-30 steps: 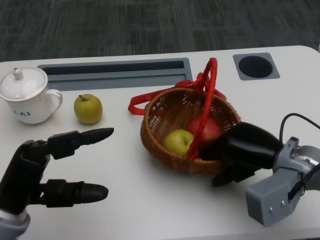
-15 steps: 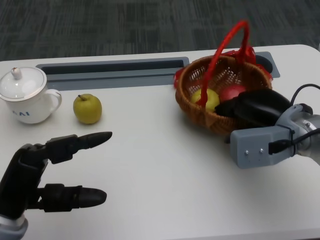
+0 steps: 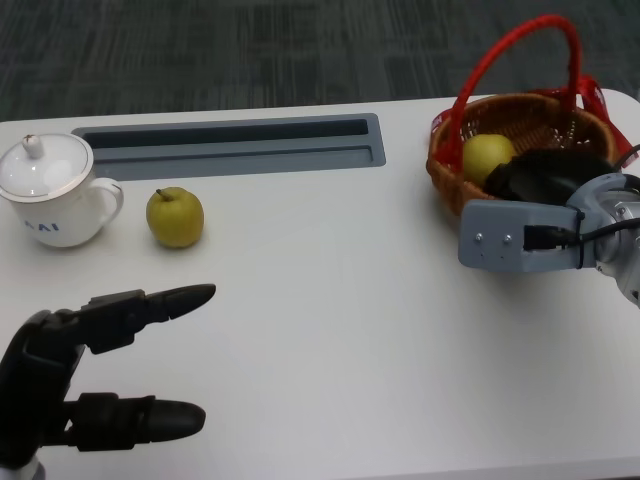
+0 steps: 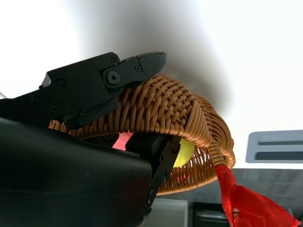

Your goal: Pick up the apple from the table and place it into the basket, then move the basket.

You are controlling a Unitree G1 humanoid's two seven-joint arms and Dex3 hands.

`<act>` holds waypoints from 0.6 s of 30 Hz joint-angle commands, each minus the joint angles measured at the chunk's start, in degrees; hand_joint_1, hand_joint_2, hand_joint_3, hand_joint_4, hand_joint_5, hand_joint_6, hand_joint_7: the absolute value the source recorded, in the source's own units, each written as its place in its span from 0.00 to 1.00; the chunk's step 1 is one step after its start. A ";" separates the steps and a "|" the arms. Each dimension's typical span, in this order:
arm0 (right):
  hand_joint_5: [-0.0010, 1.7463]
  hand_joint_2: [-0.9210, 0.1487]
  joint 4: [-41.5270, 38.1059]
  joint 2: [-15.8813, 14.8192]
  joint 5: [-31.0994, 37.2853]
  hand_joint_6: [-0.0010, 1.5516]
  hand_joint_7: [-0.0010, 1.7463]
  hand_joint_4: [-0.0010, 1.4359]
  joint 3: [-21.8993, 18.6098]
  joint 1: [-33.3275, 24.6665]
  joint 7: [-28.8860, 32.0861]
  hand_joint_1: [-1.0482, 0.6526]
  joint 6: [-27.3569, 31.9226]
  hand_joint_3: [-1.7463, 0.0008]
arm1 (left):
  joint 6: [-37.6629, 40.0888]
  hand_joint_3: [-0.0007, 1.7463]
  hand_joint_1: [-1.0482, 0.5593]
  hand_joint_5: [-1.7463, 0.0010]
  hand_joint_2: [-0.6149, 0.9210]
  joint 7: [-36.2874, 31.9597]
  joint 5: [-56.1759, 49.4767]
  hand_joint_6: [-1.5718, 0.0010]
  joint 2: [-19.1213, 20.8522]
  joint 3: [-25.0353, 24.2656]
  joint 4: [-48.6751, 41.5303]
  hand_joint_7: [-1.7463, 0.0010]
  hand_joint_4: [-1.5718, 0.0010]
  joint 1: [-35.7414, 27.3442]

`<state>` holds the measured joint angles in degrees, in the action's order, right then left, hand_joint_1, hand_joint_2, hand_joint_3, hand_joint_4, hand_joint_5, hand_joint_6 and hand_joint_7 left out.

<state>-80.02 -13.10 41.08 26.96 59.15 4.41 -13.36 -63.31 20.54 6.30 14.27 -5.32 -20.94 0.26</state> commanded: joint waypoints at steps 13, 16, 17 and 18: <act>0.01 0.02 0.30 1.74 -3.47 0.54 0.00 0.64 -4.81 -0.35 0.52 0.33 4.15 0.97 | -0.30 0.00 0.26 1.00 0.87 -0.15 2.41 0.47 1.76 -0.80 4.34 0.99 0.44 -5.68; 0.00 0.06 0.37 1.66 -4.01 0.45 0.00 0.55 -5.27 -0.31 -0.63 0.23 3.51 0.99 | 0.01 0.00 0.26 1.00 0.87 -0.36 1.76 0.46 1.71 -0.90 4.42 0.99 0.44 -5.35; 0.00 0.07 0.36 1.61 -4.20 0.41 0.00 0.51 -5.43 -0.25 -1.32 0.21 3.45 1.00 | 0.13 0.00 0.26 1.00 0.87 -0.39 1.61 0.46 1.70 -0.88 4.44 1.00 0.44 -5.24; 0.00 0.09 0.36 1.52 -4.22 0.36 0.00 0.45 -5.41 -0.16 -2.14 0.18 3.37 1.00 | 0.24 0.00 0.25 1.00 0.87 -0.38 1.50 0.46 1.71 -0.84 4.46 1.00 0.44 -5.13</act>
<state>-80.27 -11.31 37.62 22.04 58.37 3.30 -9.35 -63.19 20.44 8.19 15.02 -6.13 -16.90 -5.13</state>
